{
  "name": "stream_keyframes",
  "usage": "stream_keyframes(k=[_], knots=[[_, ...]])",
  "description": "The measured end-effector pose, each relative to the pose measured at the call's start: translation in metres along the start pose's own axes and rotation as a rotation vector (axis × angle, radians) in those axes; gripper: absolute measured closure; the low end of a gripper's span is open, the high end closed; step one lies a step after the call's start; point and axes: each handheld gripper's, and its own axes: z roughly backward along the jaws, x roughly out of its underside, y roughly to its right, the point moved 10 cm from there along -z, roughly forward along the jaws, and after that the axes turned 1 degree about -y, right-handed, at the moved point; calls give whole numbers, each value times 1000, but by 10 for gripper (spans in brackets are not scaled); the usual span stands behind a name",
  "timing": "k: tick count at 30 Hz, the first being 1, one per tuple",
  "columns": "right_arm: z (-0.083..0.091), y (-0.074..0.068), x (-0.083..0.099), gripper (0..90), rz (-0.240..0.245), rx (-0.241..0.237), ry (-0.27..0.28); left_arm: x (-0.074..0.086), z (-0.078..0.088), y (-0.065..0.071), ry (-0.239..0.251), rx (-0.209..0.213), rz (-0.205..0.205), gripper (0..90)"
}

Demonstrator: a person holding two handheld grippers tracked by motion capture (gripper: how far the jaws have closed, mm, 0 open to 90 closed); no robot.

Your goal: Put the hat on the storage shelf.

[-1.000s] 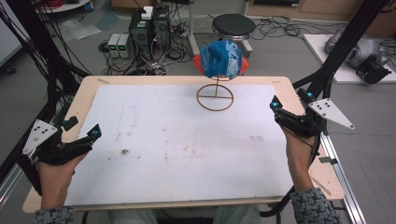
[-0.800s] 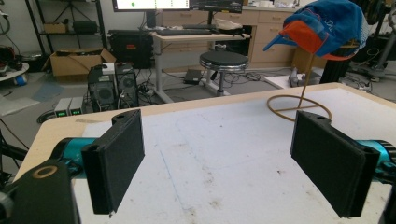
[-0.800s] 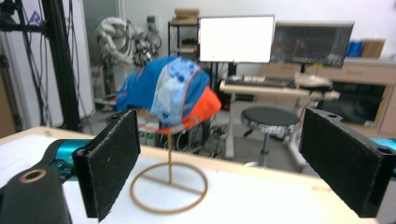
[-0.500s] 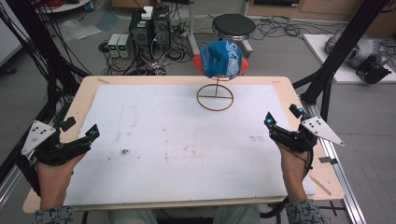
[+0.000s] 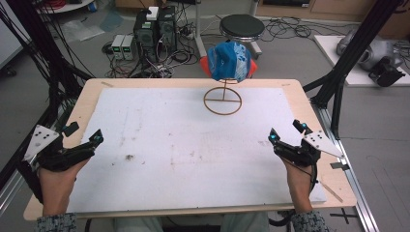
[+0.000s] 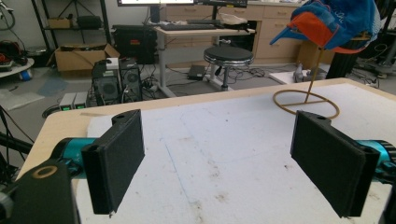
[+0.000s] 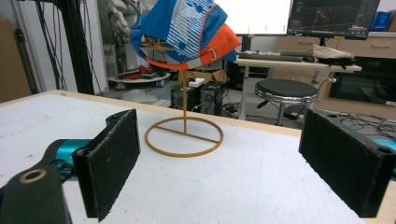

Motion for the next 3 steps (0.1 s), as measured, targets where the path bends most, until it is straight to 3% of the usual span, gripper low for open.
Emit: stream_keyframes(k=[3], knots=[[0, -1, 1, 117, 3, -8, -2, 1, 0, -1, -1, -1, 1, 177]])
